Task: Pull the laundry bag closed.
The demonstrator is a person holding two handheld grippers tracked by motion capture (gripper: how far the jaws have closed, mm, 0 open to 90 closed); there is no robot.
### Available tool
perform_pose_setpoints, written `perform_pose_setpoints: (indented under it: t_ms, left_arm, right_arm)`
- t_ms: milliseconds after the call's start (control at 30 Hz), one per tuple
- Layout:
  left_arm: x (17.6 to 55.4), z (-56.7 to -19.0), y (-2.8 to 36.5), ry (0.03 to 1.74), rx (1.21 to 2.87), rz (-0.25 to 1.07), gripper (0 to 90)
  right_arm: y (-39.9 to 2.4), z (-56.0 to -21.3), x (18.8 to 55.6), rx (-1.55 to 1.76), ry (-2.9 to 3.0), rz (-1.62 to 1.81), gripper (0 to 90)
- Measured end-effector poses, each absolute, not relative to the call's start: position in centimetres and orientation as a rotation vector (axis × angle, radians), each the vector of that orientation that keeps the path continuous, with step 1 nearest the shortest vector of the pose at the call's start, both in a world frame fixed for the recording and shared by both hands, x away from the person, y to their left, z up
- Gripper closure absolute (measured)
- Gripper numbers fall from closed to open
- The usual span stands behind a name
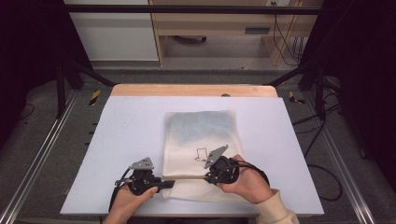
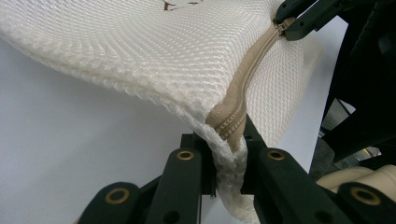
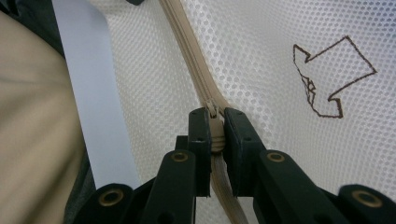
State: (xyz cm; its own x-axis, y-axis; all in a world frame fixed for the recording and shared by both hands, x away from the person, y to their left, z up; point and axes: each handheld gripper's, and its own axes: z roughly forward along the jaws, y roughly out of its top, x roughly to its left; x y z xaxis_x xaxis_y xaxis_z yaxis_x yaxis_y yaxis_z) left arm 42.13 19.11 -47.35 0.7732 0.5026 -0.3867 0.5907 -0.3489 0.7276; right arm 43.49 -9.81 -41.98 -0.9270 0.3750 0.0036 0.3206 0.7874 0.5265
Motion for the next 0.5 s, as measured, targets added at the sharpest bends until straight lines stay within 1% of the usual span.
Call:
perform_pose_setpoints:
  t_ms: [500]
  left_arm:
    - [42.11,-47.34,19.06,0.815,2.018,-0.118,82.4]
  right_arm:
    - [-10.61,-42.02,43.24,0.577,2.870,0.834,81.8]
